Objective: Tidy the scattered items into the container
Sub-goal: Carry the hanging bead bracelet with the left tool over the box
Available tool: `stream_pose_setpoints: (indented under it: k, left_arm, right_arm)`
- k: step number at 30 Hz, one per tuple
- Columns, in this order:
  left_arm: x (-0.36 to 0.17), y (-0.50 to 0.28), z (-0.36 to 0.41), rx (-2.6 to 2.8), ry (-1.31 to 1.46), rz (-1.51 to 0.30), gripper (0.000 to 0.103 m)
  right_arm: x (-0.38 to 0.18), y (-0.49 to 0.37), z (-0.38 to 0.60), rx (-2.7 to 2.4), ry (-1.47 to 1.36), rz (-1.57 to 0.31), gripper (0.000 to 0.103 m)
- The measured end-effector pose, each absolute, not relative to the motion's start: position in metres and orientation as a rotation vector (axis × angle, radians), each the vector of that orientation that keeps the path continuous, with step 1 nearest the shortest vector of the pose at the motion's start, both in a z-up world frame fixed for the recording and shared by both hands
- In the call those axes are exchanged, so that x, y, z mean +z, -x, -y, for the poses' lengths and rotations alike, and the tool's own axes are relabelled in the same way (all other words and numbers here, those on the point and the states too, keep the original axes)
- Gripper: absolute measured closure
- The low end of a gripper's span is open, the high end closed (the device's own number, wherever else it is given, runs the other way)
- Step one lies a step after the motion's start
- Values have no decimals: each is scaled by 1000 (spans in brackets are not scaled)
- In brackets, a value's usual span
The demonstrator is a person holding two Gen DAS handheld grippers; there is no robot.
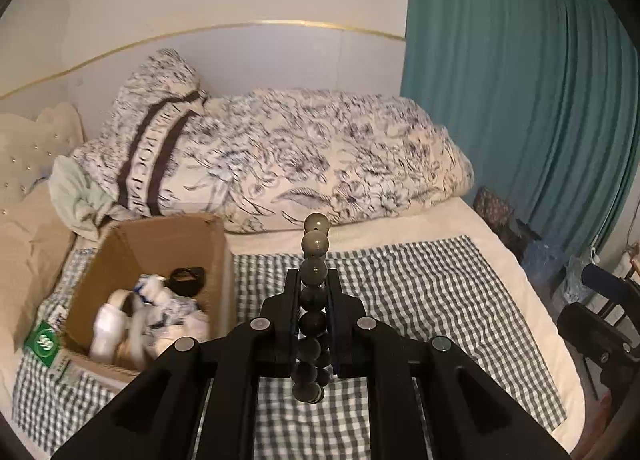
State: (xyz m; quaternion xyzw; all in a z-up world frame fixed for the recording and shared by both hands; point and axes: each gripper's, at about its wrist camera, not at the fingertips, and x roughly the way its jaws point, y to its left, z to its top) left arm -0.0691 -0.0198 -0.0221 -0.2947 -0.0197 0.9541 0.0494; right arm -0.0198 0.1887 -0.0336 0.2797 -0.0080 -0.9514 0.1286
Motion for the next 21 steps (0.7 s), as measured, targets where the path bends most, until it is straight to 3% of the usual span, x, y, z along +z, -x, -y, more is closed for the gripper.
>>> stream_pose_setpoints:
  k: [21]
  left_arm:
    - [29, 15, 132, 3044, 811, 125, 92]
  right_arm:
    - [15, -22, -90, -2668, -657, -51, 0]
